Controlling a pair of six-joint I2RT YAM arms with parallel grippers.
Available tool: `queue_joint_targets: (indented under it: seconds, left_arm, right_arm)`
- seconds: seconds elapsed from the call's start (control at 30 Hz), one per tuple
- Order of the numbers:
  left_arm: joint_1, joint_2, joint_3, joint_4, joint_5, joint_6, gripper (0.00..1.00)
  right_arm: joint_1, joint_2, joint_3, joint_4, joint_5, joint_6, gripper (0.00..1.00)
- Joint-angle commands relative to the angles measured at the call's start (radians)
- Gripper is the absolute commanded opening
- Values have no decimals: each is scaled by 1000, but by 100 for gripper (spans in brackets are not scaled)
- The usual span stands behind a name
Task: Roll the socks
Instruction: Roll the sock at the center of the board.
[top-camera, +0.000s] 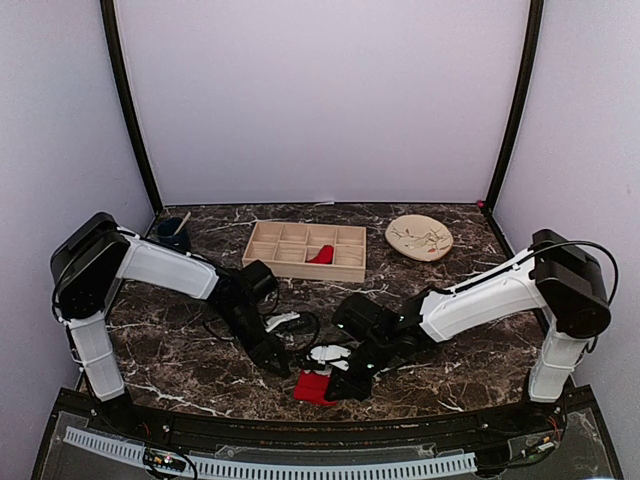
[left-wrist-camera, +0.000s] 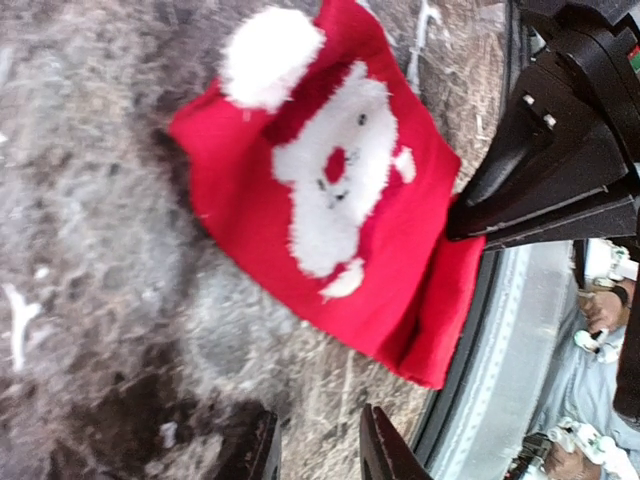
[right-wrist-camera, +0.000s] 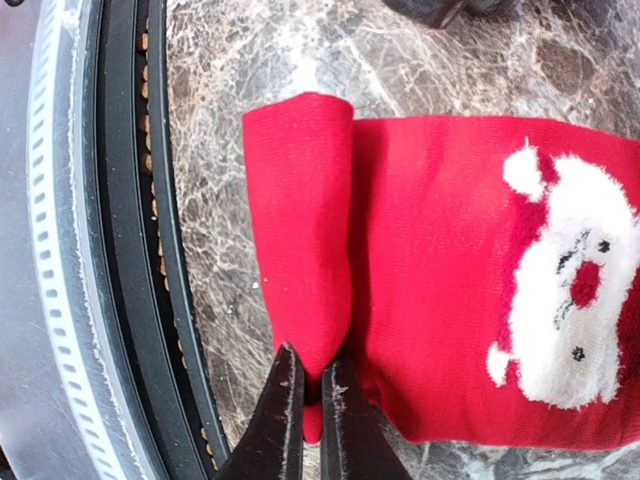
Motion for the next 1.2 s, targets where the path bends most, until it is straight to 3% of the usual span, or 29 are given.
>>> queue_joint_targets:
  seconds: [0.0,0.47,0.77,1.17]
  left_arm:
    - [8,-39,-44,20,-205,-34,29]
    - [-12,-388,-260,358,-490,-247,28]
    - [-229,-518,-353,498,-658,-208,28]
    - [-374,-581,-449,595,-651,-177,32]
  right_arm:
    - [-12,28,12,-28,-26,55,5]
    - [-55,72,52,-75,-136,87,4]
    - [-103,100,70,-109,-242,99,4]
    - [-132,143,111,-164,-318,84,5]
